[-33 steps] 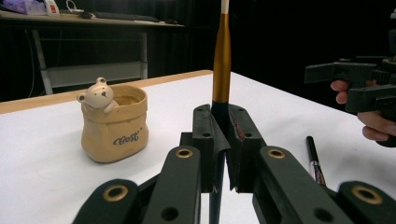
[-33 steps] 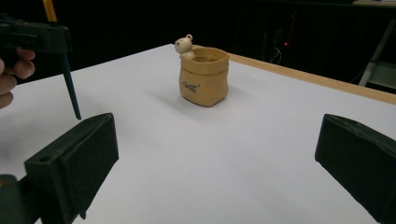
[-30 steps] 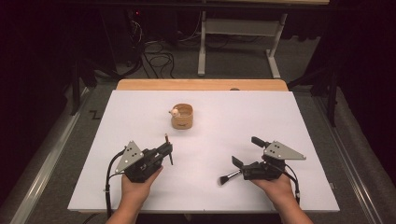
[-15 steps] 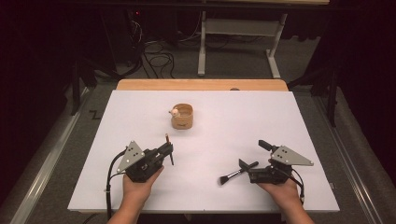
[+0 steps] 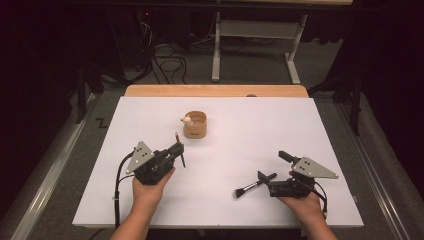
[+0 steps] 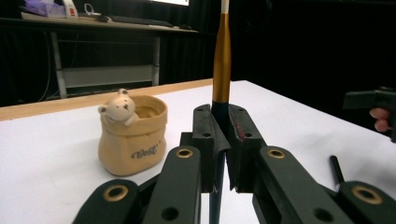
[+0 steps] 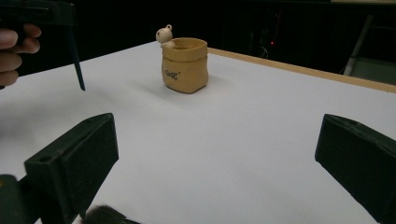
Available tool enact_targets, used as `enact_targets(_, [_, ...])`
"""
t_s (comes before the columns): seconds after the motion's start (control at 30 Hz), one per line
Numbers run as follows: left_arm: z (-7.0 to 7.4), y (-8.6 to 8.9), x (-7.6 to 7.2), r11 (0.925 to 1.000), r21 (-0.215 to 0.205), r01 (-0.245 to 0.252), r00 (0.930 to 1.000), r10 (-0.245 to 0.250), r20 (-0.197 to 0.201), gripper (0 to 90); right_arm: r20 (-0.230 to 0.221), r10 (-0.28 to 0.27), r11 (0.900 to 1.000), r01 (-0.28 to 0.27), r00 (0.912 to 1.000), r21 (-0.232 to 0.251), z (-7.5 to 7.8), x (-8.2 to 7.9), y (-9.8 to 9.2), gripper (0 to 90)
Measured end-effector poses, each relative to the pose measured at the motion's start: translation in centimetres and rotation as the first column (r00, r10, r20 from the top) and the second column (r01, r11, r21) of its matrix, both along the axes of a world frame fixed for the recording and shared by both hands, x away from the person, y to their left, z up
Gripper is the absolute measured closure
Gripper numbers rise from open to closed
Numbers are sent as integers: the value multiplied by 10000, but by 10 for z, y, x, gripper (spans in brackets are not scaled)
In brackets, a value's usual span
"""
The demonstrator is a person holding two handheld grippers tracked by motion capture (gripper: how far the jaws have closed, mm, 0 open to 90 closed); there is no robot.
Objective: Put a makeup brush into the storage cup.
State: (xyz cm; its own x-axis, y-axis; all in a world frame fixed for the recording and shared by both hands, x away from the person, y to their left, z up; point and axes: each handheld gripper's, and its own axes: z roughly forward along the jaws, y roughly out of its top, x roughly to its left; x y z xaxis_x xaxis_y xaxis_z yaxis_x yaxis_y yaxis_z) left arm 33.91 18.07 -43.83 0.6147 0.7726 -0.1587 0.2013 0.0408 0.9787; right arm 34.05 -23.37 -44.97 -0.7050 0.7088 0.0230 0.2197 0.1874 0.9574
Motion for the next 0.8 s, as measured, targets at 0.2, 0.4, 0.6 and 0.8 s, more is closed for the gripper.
enact_targets(0.2, [9,1,15,9996,-160,-251,9997,251,-20,832,-57,31,10000,-31,10000,68,1,-1,-1,3])
enact_targets(0.4, [16,-1,30,9990,92,-441,9990,442,-81,831,-86,75,10000,-74,9999,47,0,0,-1,3])
enact_targets(0.6, [22,-8,43,9982,189,-564,9984,565,-84,831,-105,73,9999,-72,9999,114,-1,0,-1,3])
enact_targets(0.8, [29,-15,55,9976,279,-635,9979,638,-97,831,-174,85,9998,-82,9998,166,-1,0,-1,3])
